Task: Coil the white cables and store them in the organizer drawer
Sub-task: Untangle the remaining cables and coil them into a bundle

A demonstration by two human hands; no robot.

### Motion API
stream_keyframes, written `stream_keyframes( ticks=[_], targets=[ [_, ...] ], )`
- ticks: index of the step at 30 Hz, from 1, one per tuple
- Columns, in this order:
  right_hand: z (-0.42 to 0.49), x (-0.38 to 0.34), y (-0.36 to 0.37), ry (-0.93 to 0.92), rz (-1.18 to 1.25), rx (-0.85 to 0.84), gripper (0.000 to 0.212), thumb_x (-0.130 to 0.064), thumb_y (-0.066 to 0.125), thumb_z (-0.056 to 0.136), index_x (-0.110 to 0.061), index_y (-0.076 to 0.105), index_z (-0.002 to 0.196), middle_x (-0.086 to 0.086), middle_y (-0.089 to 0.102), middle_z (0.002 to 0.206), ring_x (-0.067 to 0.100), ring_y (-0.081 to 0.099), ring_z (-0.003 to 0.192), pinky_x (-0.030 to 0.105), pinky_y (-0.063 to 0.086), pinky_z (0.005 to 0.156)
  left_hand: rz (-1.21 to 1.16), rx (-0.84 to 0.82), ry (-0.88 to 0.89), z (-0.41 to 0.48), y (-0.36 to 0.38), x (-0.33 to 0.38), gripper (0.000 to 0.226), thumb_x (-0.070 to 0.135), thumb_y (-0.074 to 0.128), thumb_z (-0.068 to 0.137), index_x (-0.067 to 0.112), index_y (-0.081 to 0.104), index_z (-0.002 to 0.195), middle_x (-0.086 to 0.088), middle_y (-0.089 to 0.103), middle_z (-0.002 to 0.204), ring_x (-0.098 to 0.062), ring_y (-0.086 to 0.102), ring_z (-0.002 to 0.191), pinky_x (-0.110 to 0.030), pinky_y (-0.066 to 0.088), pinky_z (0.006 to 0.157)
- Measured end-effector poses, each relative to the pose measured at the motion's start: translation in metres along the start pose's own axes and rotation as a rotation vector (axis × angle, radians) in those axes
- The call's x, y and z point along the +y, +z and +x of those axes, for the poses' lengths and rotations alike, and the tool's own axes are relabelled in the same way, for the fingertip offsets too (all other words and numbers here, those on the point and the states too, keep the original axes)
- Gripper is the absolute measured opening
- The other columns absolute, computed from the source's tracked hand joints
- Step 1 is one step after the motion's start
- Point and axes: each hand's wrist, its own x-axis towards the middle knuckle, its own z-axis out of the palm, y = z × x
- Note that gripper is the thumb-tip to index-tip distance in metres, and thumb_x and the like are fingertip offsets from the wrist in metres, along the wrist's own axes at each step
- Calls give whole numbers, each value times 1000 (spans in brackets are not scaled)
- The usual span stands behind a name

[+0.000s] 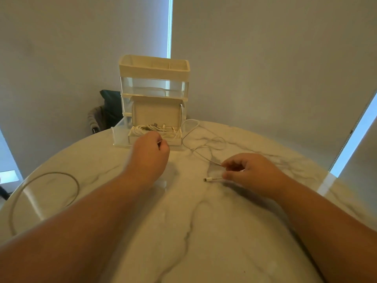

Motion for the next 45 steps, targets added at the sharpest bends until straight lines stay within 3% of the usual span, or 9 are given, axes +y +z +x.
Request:
stream_keyframes(
  ticks=[8, 12, 16, 20, 25, 30, 34, 40, 45],
  targets=[
    [17, -2, 26, -78, -50, -21, 10, -27, 64, 92, -24, 74, 94, -10, 63, 80, 2, 50, 68, 8, 36, 60, 5, -20, -11, 1, -1, 0, 28, 24, 48, 101, 16, 53, 74, 0, 52, 67, -10, 45, 61, -24, 30, 51],
    [39, 18, 26, 138, -162, 336, 19, -33, 61, 91, -40, 74, 103, -5, 60, 110, 21, 53, 106, 32, 44, 93, -87, -99, -59, -1, -1, 4, 34, 35, 46, 101, 11, 57, 80, -3, 55, 69, -16, 50, 63, -30, 36, 54],
    [43, 28, 24, 312, -79, 259, 47, -19, 52, 92, -28, 54, 138, 14, 50, 132, 34, 52, 118, 37, 44, 101, -143, -222, -174, -8, -1, 18, 44, 53, 39, 100, 14, 53, 84, -1, 55, 74, -18, 52, 70, -34, 38, 60],
    [14, -21, 15, 33, 136, 392, 35, -12, 53, 87, -22, 56, 120, -1, 54, 109, 17, 54, 94, 29, 43, 77, -115, -389, -161, -11, -8, 30, 29, 11, 29, 105, 15, 49, 125, -13, 46, 129, -29, 51, 105, -43, 45, 95],
    [-17, -81, 41, 40, 536, -69, 11, -30, 63, 93, -21, 68, 98, 10, 70, 75, 14, 61, 54, 24, 48, 51, -375, -455, -189, -14, -14, 34, 26, 15, 33, 104, 8, 52, 120, -12, 47, 115, -27, 49, 99, -43, 45, 90],
    [15, -49, 49, 233, 749, 143, 13, -18, 63, 92, -17, 72, 82, 8, 61, 62, 20, 53, 49, 32, 44, 49, -674, -623, -374, -7, -18, 23, 36, 12, 52, 95, 20, 43, 129, -13, 56, 107, -24, 59, 91, -37, 54, 74],
    [30, -25, 45, 301, 774, 276, 10, -23, 66, 91, -18, 73, 86, 8, 62, 59, 24, 56, 46, 39, 49, 51, -429, -896, -318, -7, -32, 12, 35, 10, 66, 89, 20, 56, 121, -15, 71, 103, -21, 70, 86, -34, 58, 80],
    [40, -6, 34, 425, 1004, 497, 10, -12, 58, 97, -5, 64, 99, 10, 63, 77, 19, 69, 57, 32, 54, 51, 513, -947, 43, -9, -59, 13, 42, 56, 69, 80, 37, 62, 116, 14, 63, 110, -10, 59, 98, -33, 51, 91],
    [42, 4, 32, 462, 1087, 459, 41, -4, 54, 95, -11, 54, 135, 8, 67, 97, 21, 70, 84, 29, 55, 67, 646, -901, 126, -12, -57, 15, 22, 40, 62, 91, 28, 67, 109, 7, 64, 109, -13, 55, 95, -28, 43, 80]
  ],
)
